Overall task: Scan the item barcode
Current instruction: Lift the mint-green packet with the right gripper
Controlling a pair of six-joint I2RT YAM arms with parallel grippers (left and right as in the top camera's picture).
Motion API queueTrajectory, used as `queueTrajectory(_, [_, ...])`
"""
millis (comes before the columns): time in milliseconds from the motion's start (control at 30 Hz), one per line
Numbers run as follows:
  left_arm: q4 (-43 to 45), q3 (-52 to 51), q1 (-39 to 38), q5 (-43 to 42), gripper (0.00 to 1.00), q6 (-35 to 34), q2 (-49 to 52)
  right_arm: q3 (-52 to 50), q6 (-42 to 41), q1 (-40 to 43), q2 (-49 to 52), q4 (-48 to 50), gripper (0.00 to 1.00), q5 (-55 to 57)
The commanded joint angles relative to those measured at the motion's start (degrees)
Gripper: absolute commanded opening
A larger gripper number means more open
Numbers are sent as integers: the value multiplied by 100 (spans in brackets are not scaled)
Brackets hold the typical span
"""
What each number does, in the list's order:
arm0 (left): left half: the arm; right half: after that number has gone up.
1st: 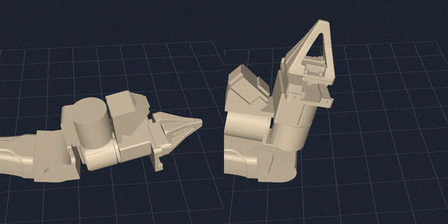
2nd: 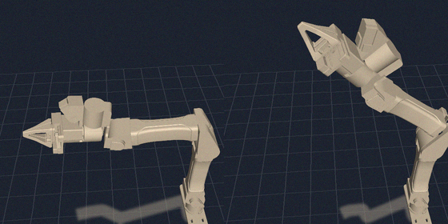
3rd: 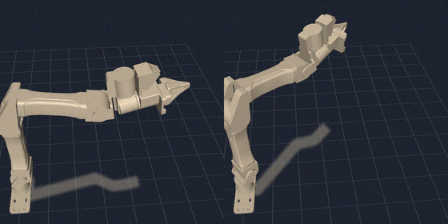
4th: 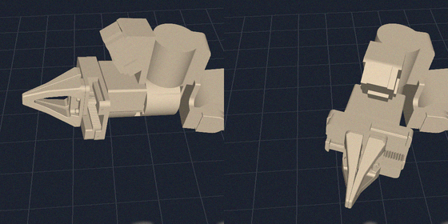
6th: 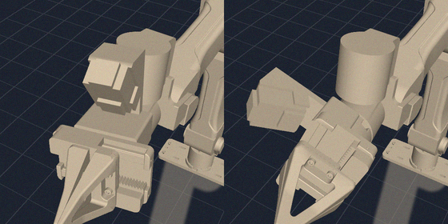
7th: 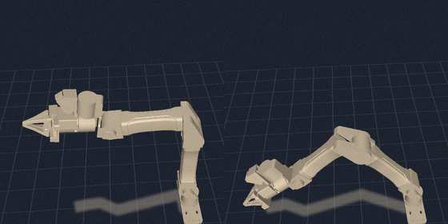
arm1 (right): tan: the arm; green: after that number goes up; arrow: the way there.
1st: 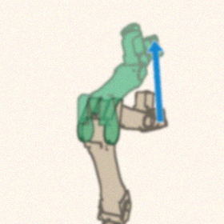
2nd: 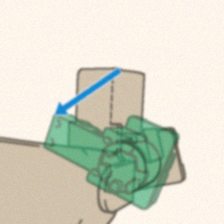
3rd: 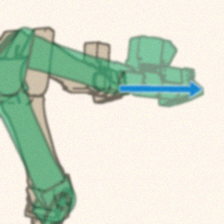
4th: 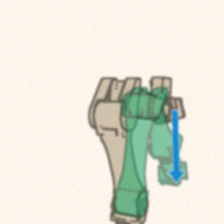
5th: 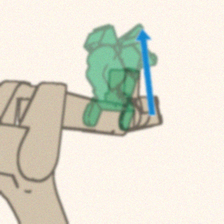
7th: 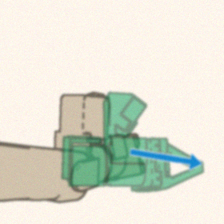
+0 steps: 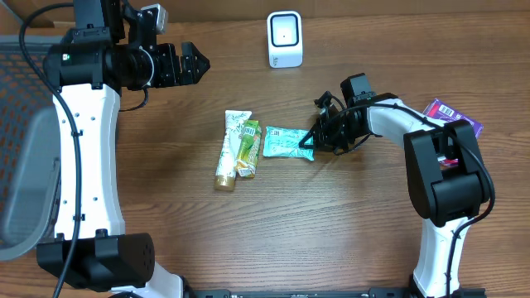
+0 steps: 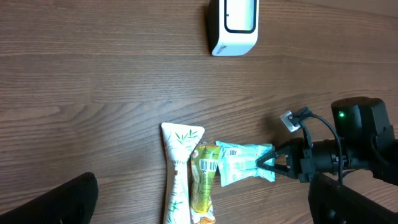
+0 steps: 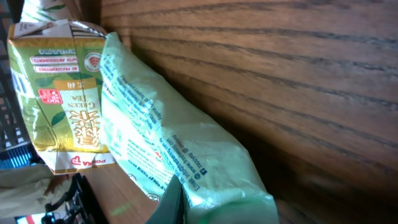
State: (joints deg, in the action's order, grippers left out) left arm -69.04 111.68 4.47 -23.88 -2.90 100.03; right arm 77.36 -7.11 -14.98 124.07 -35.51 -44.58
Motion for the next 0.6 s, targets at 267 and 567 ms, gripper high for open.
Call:
queueTrajectory(267, [7,2,-33,11,99,-33,15,-37,-267,452,-490,20,4,-741])
queueTrajectory(567, [7,2,-37,13,100,-33,15,-37,-4,455,-2533,-52,4,-638])
